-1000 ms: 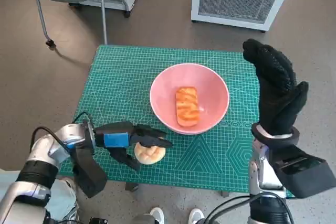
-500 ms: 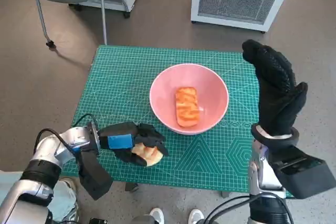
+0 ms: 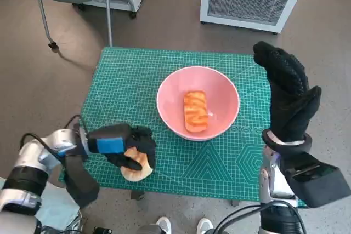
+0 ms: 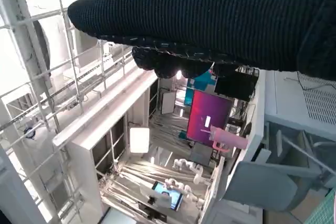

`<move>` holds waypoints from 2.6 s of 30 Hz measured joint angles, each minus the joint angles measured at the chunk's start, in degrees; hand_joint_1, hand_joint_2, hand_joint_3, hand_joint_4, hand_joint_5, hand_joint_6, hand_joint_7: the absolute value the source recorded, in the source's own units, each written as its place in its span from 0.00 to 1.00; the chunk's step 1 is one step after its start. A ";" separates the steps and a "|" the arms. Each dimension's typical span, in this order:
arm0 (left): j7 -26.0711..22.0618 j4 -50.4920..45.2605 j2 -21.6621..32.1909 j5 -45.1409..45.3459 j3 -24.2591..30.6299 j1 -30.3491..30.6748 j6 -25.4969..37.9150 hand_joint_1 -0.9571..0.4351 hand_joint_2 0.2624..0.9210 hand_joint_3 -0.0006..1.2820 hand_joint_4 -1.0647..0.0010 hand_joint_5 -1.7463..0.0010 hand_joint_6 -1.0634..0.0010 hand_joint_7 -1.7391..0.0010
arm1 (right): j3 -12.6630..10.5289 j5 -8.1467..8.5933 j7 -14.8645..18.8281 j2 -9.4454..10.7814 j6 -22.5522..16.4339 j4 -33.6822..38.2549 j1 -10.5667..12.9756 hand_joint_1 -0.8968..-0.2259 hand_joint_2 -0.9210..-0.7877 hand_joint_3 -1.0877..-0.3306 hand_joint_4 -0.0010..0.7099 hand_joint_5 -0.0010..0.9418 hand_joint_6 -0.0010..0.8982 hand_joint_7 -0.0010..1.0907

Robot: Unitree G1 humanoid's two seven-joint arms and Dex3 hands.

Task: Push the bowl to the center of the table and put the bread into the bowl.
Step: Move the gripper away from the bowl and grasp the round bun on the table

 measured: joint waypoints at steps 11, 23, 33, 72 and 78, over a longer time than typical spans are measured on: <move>-0.96 -5.02 0.01 -11.71 5.71 -3.18 -3.01 0.69 1.00 0.11 0.49 0.30 0.44 0.26 | 0.04 0.02 0.00 0.20 0.01 0.01 0.00 0.52 0.00 0.39 0.44 0.02 0.00 0.65; -4.23 -9.13 -1.47 -20.56 8.75 -9.30 -1.39 0.69 1.00 0.09 0.46 0.33 0.40 0.28 | 0.05 -0.07 -0.03 0.29 -0.04 -0.03 0.06 0.53 0.00 0.39 0.44 0.02 0.00 0.65; -12.22 -13.06 -0.95 -29.83 8.61 -9.16 4.58 0.69 1.00 0.12 0.48 0.28 0.47 0.26 | 0.13 -0.45 -0.35 0.53 -0.07 -0.81 0.59 0.53 0.00 0.39 0.45 0.02 0.00 0.64; -42.62 -39.43 11.31 -26.56 8.67 12.17 39.00 0.42 0.77 0.01 1.00 1.00 0.86 1.00 | -0.18 -0.66 -1.16 0.14 0.35 -1.57 1.18 0.53 0.00 0.38 0.46 0.02 0.00 0.62; -41.96 -35.05 8.17 -22.11 6.42 12.10 37.48 0.45 0.76 0.00 1.00 1.00 0.85 0.99 | -0.11 -0.53 -0.99 -0.11 0.68 -1.66 1.19 0.53 0.00 0.38 0.46 0.02 0.00 0.62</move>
